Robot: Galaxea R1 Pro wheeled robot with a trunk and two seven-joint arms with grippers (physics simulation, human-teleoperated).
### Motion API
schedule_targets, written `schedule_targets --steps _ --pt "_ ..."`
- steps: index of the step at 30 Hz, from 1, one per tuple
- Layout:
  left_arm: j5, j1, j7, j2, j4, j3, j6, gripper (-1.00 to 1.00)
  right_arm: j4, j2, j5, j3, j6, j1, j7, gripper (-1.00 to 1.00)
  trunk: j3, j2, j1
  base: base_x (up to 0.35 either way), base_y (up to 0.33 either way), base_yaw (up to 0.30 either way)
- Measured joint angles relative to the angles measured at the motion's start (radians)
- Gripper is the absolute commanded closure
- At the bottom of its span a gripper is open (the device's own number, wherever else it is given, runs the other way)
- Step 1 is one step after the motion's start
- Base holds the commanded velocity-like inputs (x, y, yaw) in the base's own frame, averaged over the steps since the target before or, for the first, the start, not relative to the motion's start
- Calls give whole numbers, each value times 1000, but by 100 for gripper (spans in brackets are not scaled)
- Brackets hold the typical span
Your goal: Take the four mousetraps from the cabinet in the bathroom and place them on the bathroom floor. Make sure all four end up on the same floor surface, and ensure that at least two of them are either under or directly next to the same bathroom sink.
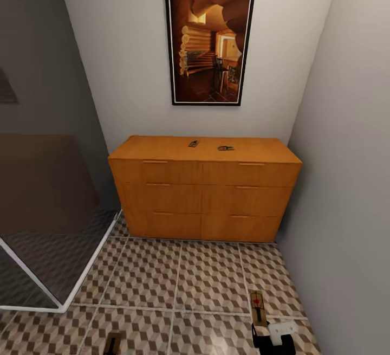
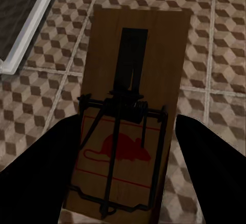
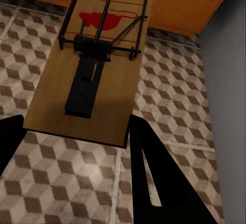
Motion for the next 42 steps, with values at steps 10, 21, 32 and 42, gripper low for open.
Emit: schedule_targets --steps 10,21,32,42 --pt "0 0 0 0 0 -1 0 100 0 0 0 0 0 -1 0 100 0 0 0 0 0 290" --pt "0 0 0 0 0 -1 0 100 0 0 0 0 0 0 0 100 0 0 0 0 0 290" --pt "0 0 0 0 0 -1 0 100 0 0 0 0 0 -1 0 100 0 0 0 0 0 290" --pt "0 0 0 0 0 -1 0 100 0 0 0 0 0 0 0 100 0 0 0 0 0 290"
